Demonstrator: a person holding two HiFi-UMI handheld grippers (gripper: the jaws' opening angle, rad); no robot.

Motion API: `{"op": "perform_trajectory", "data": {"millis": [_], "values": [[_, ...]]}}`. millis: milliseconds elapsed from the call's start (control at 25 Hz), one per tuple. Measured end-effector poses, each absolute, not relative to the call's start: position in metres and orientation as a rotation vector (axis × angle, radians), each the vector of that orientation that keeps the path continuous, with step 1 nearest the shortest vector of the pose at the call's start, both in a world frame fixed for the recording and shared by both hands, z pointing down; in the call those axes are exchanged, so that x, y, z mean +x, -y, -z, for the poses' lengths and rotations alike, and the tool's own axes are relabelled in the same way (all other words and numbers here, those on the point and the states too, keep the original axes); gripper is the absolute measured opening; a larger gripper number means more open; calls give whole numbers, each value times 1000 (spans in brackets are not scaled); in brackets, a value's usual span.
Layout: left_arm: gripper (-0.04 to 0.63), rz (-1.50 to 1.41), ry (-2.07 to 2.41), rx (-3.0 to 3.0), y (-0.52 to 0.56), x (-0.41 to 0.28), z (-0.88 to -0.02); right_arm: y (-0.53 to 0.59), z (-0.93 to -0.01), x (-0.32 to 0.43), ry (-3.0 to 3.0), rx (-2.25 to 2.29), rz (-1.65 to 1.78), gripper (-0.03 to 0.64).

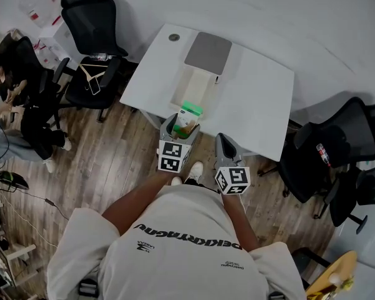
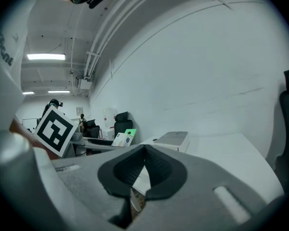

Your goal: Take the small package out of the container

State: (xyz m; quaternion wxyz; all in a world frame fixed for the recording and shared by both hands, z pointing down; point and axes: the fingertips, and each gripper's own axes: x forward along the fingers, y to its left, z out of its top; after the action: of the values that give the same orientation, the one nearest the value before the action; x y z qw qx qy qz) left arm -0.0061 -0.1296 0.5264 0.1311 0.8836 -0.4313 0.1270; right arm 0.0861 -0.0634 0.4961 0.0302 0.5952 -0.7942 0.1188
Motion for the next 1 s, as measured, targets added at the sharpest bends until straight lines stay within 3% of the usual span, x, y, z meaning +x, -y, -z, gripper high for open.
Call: {"op": "perform_trajectory", "data": {"millis": [1000], "values": [[357,-270,1303,2615,104,-20,-505,64,-494,86,2454,1818,-342,-3]]}}
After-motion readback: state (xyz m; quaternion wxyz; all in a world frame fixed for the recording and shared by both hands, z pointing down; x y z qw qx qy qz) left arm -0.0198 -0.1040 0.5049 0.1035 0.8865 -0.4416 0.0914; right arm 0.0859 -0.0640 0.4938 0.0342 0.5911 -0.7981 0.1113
